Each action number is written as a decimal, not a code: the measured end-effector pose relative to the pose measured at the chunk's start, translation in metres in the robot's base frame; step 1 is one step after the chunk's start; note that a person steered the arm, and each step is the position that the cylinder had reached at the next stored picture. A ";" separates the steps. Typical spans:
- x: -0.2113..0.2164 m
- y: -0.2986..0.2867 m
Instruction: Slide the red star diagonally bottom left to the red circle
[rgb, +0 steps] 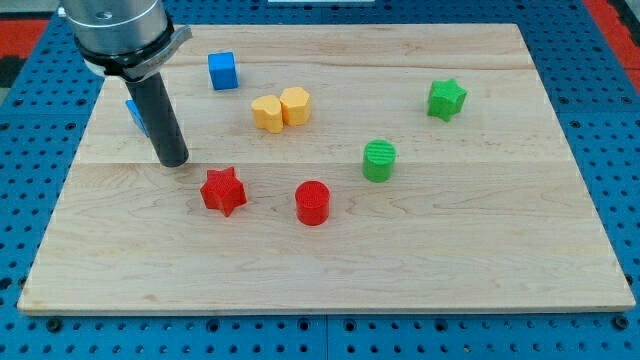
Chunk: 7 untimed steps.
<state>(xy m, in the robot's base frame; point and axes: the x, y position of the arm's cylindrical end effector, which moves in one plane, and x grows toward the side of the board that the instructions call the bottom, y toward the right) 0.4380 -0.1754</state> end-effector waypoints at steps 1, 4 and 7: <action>0.004 -0.014; 0.009 0.005; 0.058 0.080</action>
<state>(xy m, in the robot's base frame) 0.4961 -0.0953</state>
